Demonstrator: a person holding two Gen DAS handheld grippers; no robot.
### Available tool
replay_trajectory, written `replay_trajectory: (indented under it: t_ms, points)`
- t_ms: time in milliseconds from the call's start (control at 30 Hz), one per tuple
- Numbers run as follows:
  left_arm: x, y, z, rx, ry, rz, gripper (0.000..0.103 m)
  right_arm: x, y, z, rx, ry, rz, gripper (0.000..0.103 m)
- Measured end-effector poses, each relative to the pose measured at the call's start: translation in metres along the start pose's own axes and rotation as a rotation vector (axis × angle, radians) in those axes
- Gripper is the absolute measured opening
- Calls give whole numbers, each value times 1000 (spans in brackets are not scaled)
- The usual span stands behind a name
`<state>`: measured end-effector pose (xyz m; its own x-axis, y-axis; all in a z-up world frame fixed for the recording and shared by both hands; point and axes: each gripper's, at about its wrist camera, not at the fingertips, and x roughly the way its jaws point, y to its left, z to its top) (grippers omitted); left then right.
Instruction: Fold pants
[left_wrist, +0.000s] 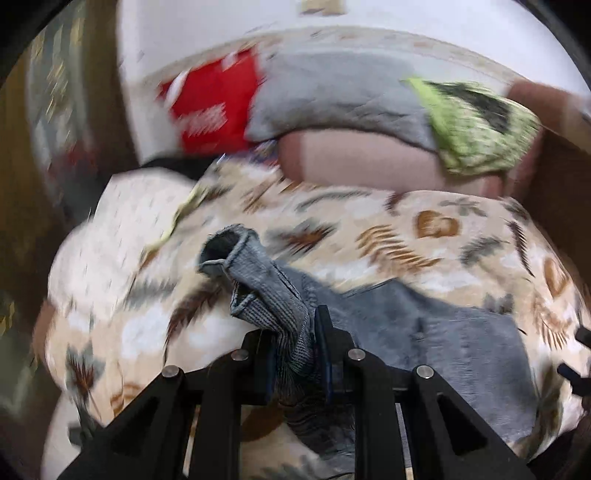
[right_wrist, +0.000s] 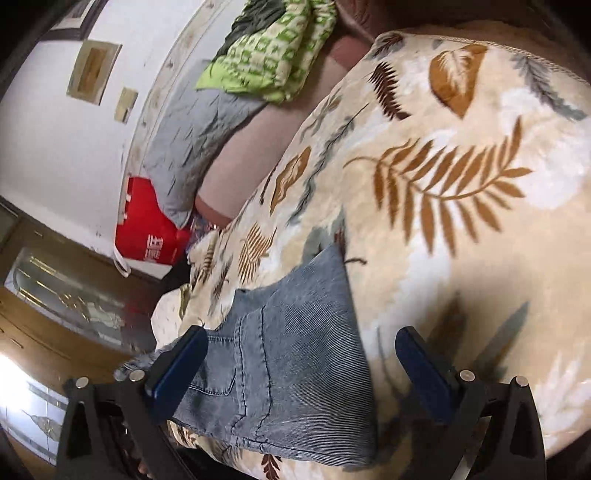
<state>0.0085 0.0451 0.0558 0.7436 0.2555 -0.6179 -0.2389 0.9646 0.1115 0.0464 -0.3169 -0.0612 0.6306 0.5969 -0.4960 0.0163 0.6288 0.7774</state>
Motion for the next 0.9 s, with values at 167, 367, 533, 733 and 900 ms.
replay_trajectory:
  t_ms: [167, 367, 533, 733, 900]
  points:
    - [-26, -90, -3, 259, -58, -120, 18, -19, -9, 6, 29, -60, -2, 103]
    - [2, -195, -58, 480, 149, -356, 18, -36, -27, 9, 76, -107, -21, 103]
    - [7, -217, -90, 600, 268, -484, 34, -39, -38, 8, 89, -104, -59, 103]
    - [-47, -111, -44, 326, 58, -507, 73, -32, -32, 8, 79, -57, -10, 103]
    - [-16, -32, -33, 170, 44, -211, 78, 3, 6, -18, 29, 176, 133, 103]
